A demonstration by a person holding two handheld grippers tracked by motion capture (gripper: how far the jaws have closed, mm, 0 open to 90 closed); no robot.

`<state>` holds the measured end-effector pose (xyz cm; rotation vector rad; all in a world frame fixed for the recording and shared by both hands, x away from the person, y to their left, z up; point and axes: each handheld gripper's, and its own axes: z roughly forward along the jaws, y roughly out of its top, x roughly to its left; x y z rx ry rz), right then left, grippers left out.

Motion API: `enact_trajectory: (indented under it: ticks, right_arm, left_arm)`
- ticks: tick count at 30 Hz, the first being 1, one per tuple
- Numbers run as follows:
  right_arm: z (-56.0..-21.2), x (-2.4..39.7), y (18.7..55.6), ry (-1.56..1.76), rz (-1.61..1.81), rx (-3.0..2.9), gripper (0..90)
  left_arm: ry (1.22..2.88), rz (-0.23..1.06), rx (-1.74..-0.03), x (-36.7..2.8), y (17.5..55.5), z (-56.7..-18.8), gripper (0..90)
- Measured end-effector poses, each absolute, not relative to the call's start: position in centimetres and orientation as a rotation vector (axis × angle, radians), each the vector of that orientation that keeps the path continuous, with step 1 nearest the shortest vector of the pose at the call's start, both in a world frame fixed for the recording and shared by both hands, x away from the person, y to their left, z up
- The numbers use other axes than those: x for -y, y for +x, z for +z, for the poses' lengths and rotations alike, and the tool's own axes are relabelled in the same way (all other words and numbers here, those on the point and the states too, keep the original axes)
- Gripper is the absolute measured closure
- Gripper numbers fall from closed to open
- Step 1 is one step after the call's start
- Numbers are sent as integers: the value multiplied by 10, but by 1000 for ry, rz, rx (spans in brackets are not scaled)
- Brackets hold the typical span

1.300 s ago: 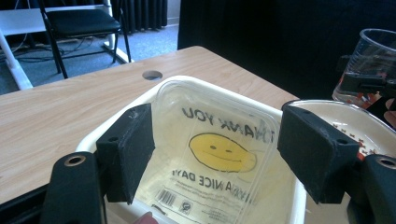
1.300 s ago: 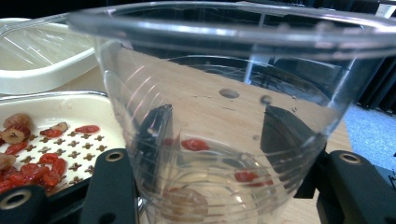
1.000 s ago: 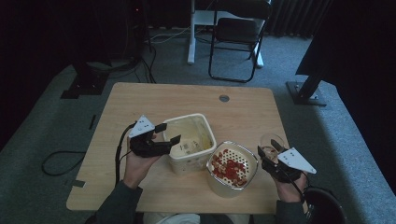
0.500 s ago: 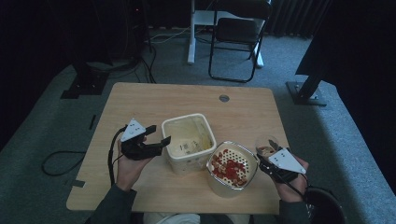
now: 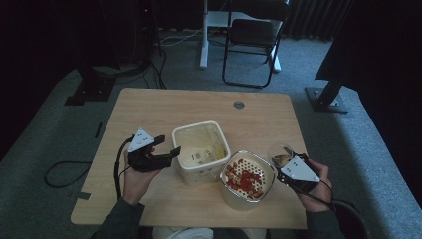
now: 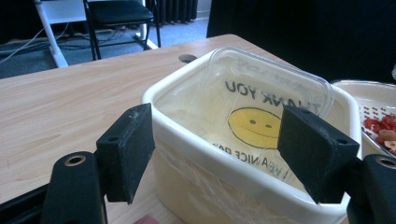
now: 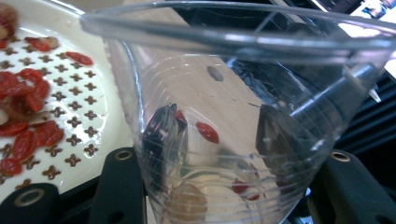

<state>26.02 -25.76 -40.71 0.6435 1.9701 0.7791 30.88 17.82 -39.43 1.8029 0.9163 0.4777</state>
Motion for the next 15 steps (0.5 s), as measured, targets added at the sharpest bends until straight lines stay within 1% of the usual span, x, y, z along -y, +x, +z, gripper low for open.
enact_trajectory:
  ticks: [5, 15]
  right_arm:
    - [-400, 260, 262, 566, 795, -2024, 499]
    - [-391, 255, 262, 427, 689, -2041, 506]
  left_arm:
    - [1803, 470, -916, -177, 309, -395, 278]
    - [1804, 463, -918, -177, 310, -396, 277]
